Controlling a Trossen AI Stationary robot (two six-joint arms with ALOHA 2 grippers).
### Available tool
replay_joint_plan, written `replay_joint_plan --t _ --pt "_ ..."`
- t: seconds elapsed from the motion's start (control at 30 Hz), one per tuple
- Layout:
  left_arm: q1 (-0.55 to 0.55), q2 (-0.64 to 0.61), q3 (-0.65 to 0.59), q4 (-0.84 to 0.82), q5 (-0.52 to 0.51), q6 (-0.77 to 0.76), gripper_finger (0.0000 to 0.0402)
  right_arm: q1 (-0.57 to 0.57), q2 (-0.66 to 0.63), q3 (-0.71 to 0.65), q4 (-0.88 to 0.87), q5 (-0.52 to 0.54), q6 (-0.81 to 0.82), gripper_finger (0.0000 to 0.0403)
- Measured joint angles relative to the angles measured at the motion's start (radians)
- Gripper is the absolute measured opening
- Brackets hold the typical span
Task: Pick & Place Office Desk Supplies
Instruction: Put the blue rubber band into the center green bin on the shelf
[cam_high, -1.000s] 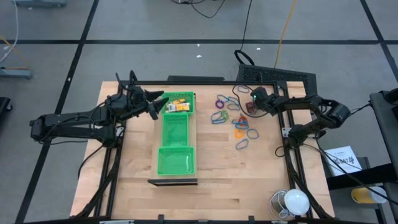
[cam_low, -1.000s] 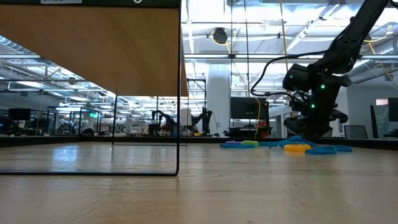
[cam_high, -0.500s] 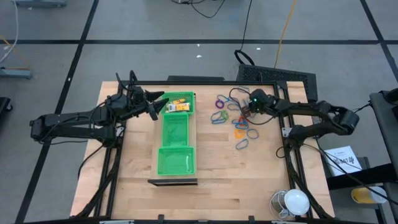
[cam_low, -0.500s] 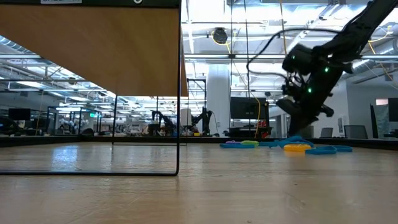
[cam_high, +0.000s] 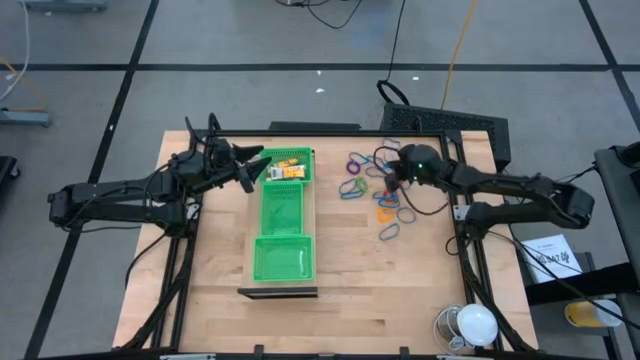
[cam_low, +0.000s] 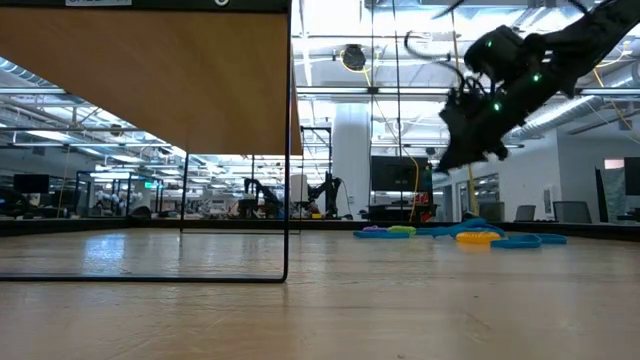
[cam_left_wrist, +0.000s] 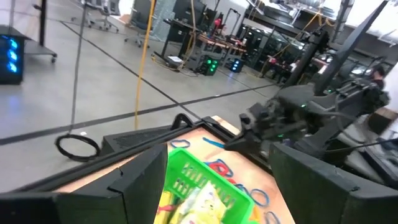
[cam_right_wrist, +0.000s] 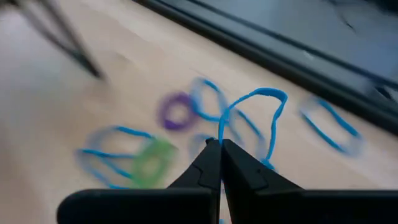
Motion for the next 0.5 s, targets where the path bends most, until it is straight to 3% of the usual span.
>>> replay_joint_plan --t 0.3,0.5 --pt "-0.015 0.057 0.000 0.061 0.037 -0.024 0.0292 0.102 -0.015 0.000 0.310 -0.255 -0.141 0.0000" --pt "-0.056 0.187 0.001 0.193 0.048 0.057 0.0292 0.174 -0.014 0.001 0.473 -0.427 -0.173 0.0000"
